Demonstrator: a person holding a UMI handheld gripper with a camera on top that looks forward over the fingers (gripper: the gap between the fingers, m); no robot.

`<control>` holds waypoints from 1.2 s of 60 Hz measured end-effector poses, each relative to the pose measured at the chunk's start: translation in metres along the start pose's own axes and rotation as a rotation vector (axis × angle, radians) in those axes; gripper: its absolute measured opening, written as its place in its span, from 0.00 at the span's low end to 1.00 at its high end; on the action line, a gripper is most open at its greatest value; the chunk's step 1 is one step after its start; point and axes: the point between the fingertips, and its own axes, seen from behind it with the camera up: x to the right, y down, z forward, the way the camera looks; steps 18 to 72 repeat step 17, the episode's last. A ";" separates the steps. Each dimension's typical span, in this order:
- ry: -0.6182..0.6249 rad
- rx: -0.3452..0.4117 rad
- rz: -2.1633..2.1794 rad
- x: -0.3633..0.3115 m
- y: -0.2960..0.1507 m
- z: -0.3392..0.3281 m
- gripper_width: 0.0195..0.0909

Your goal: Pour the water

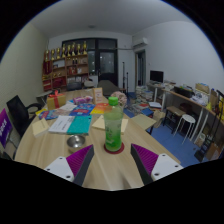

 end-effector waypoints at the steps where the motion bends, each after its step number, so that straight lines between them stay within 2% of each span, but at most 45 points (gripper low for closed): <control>1: 0.001 0.001 0.001 -0.003 -0.001 -0.011 0.89; 4: 0.018 0.005 -0.003 -0.012 -0.004 -0.043 0.89; 5: 0.025 0.015 -0.010 0.003 0.013 -0.039 0.89; 7: 0.051 0.011 -0.012 -0.015 -0.007 -0.076 0.89; 17: 0.101 0.002 -0.024 -0.047 -0.008 -0.177 0.87; 72: 0.101 0.002 -0.024 -0.047 -0.008 -0.177 0.87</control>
